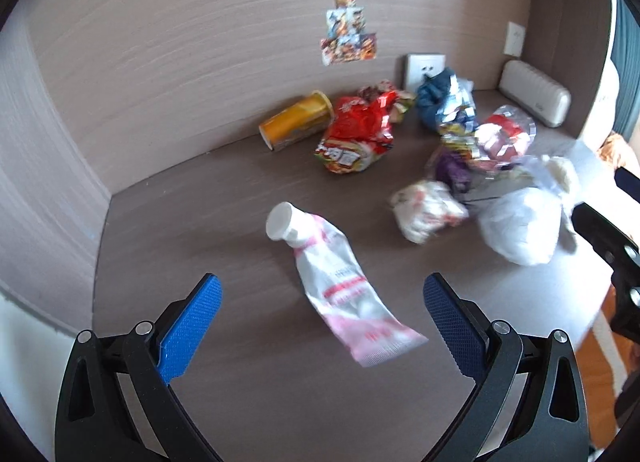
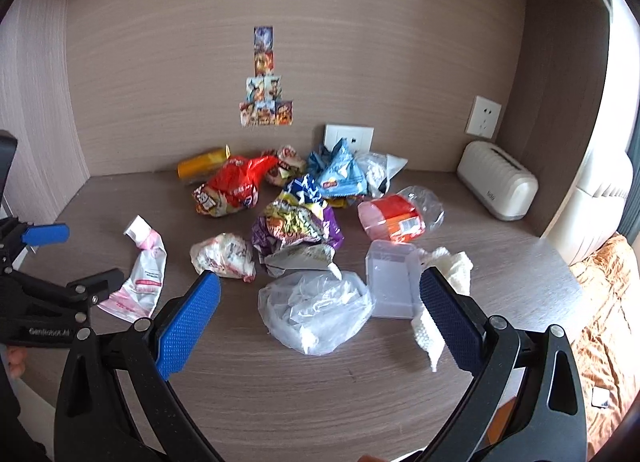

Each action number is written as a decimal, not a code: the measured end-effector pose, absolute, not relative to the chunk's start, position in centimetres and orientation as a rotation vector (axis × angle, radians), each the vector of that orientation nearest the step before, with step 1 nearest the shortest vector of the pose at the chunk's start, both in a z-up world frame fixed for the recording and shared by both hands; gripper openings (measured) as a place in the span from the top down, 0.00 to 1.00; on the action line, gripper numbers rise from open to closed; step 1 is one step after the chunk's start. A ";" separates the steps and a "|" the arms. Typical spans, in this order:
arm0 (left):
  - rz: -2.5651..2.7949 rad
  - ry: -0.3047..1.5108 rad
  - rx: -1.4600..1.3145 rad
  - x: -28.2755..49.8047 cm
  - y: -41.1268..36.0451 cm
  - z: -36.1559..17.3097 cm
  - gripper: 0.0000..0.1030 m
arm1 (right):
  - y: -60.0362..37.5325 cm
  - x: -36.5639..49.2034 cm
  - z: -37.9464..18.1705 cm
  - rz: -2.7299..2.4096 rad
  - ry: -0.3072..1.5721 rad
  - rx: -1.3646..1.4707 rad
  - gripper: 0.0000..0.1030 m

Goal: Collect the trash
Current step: 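Grasp the white-capped pink tube with the left tool while the right tool grasps the clear plastic bag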

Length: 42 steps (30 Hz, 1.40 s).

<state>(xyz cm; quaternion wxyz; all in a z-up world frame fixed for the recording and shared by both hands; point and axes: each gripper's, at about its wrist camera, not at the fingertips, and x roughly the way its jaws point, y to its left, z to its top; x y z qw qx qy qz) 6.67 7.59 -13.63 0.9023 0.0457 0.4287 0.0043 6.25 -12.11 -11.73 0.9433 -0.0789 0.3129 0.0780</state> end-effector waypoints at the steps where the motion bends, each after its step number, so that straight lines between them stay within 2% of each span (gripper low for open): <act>1: 0.003 0.887 0.096 7.5 7.8 -14.1 0.04 | -12.0 7.0 -12.5 0.155 0.655 -0.165 0.03; 16: -0.113 0.957 0.014 14.1 10.6 -18.6 0.06 | -10.5 11.2 -17.2 0.072 0.734 -0.172 0.03; 18: -0.135 0.975 0.015 14.8 10.3 -19.1 0.23 | -10.5 11.6 -17.6 0.056 0.750 -0.178 0.03; 19: -0.148 0.986 0.019 15.1 10.2 -19.4 0.24 | -10.5 11.8 -17.9 0.043 0.757 -0.181 0.03; 21: -0.160 0.959 0.077 15.1 9.4 -19.4 0.40 | -10.8 12.0 -18.4 0.034 0.772 -0.170 0.03; 22: -0.171 0.947 0.103 15.1 9.1 -19.5 0.41 | -11.1 12.0 -18.6 0.032 0.775 -0.152 0.03; 23: -0.181 0.943 0.104 15.2 8.9 -19.5 0.43 | -11.3 12.0 -18.8 0.035 0.776 -0.135 0.06; 24: -0.187 0.937 0.103 15.1 8.8 -19.5 0.45 | -11.4 12.0 -19.0 0.043 0.784 -0.127 0.29; 25: -0.196 0.928 0.103 14.9 8.7 -19.5 0.48 | -11.4 12.1 -19.4 0.056 0.809 -0.126 0.43; 26: -0.201 0.920 0.106 14.6 8.6 -19.4 0.57 | -11.5 12.0 -19.4 0.055 0.809 -0.125 0.48; 27: -0.205 0.917 0.105 14.5 8.5 -19.3 0.57 | -11.5 11.9 -19.3 0.057 0.806 -0.117 0.56; 29: -0.227 0.913 0.093 14.1 8.6 -19.0 0.58 | -11.8 11.5 -18.9 0.069 0.816 -0.085 0.61; 33: -0.248 0.886 0.099 12.8 8.9 -17.4 0.59 | -12.3 10.1 -17.3 0.068 0.808 -0.051 0.62; 34: -0.253 0.872 0.104 12.3 8.8 -16.6 0.61 | -12.6 9.4 -16.8 0.066 0.803 -0.043 0.62; 35: -0.258 0.863 0.108 12.0 8.7 -16.1 0.69 | -12.8 8.9 -16.3 0.066 0.799 -0.034 0.62; 42: -0.331 0.837 0.167 9.6 5.4 -13.8 0.69 | -15.3 5.2 -13.7 0.029 0.752 0.007 0.62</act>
